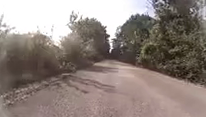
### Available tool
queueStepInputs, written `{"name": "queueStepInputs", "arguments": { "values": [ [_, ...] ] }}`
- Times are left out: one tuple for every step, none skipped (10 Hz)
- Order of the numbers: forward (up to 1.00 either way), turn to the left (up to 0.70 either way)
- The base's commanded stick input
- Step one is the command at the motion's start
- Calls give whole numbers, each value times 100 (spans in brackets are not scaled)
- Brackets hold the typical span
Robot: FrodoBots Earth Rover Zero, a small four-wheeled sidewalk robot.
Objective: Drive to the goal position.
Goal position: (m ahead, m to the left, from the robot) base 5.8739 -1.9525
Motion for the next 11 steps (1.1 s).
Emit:
{"name": "queueStepInputs", "arguments": {
  "values": [
    [70, 2],
    [70, 2],
    [70, 2],
    [70, 2],
    [70, 2],
    [70, 2],
    [70, 2],
    [70, 2],
    [70, 2],
    [70, 1],
    [70, 2]
  ]
}}
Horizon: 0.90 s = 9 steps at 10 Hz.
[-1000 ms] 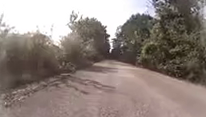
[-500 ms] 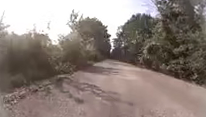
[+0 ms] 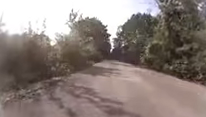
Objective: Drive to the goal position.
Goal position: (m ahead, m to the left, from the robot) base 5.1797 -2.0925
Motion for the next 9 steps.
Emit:
{"name": "queueStepInputs", "arguments": {
  "values": [
    [70, 2],
    [70, 2],
    [70, 2],
    [70, 2],
    [70, 1],
    [70, 0],
    [70, 0],
    [70, 0],
    [70, 0]
  ]
}}
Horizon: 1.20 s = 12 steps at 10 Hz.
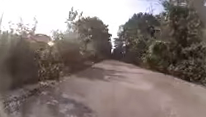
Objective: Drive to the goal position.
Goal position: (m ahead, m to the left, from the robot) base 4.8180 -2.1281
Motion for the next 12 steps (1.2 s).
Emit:
{"name": "queueStepInputs", "arguments": {
  "values": [
    [70, -16],
    [70, -26],
    [70, -31],
    [70, -6],
    [70, -1],
    [70, 0],
    [70, 0],
    [70, 0],
    [70, 0],
    [70, 0],
    [70, 0],
    [70, 0]
  ]
}}
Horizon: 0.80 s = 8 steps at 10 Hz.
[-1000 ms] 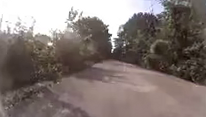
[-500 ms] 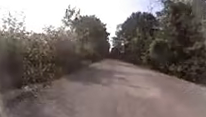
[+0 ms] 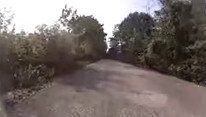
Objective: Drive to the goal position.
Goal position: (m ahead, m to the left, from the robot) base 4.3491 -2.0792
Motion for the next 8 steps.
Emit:
{"name": "queueStepInputs", "arguments": {
  "values": [
    [70, 0],
    [70, 0],
    [70, 0],
    [70, 0],
    [70, 0],
    [70, 0],
    [70, 0],
    [70, 0]
  ]
}}
